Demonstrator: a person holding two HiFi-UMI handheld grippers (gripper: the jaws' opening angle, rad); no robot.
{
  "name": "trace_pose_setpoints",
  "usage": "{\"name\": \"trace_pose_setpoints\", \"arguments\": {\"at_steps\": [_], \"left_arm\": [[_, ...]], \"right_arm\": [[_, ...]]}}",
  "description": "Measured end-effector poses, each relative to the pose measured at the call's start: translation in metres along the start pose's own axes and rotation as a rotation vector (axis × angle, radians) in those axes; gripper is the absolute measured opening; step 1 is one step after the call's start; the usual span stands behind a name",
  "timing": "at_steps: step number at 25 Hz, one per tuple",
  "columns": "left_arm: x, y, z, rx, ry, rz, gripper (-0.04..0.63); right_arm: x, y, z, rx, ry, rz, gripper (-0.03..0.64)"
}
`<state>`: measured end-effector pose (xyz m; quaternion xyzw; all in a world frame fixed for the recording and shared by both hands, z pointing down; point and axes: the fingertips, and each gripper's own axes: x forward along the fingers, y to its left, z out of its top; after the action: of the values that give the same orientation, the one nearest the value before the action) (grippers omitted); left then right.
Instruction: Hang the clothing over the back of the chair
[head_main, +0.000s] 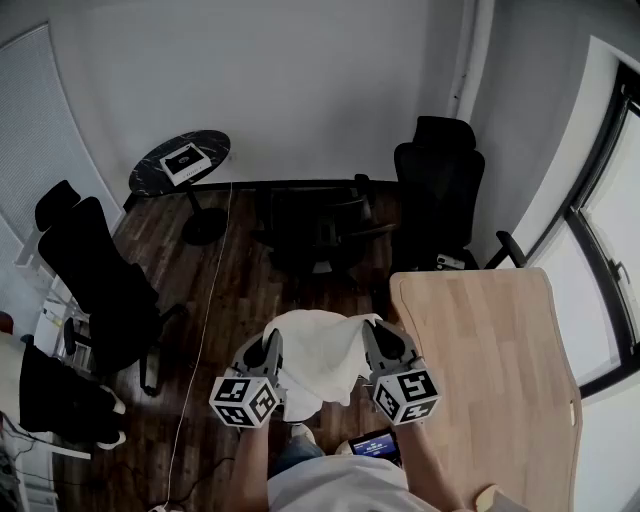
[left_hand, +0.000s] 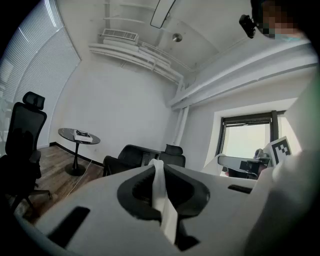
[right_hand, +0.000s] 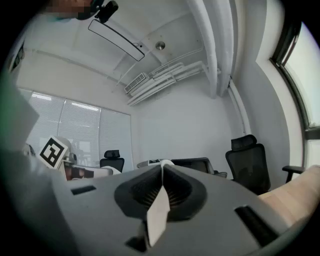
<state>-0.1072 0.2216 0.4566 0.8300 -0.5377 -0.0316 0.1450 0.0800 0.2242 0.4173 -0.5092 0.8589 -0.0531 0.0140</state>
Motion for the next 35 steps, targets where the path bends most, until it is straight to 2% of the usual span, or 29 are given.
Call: {"name": "trace_pose_setpoints", "arguments": {"at_steps": [12,24,27,31,35], "left_arm": [[-0.003,0.0,-0.001,-0.008,0.004,-0.014,0.025],[0.002,-0.01,0.029,0.012,-0.045,-0.015,0.025],[0.012,-0.01,0.037,0.006,-0.058,-0.021,0.025],[0.038,-0.014,0.043,-0.036,-0.067,-0.053,0.025],[0.078,-0.014,0.05,-0.029,-0.066,-0.086,0.025]], "right_arm": [[-0.002,0.006,-0.006,0.007,0.014,0.02,0.018],[-0.002,-0.005,0.017,0.042,-0.027,0.052,0.018],[0.006,-0.013,0.024,0.052,-0.037,0.053,0.018],[0.018,-0.029,0.033,0.148,-0.047,0.05,0.018],[0.042,-0.05,0.041,0.174,-0.058,0.052,0.018]]}}
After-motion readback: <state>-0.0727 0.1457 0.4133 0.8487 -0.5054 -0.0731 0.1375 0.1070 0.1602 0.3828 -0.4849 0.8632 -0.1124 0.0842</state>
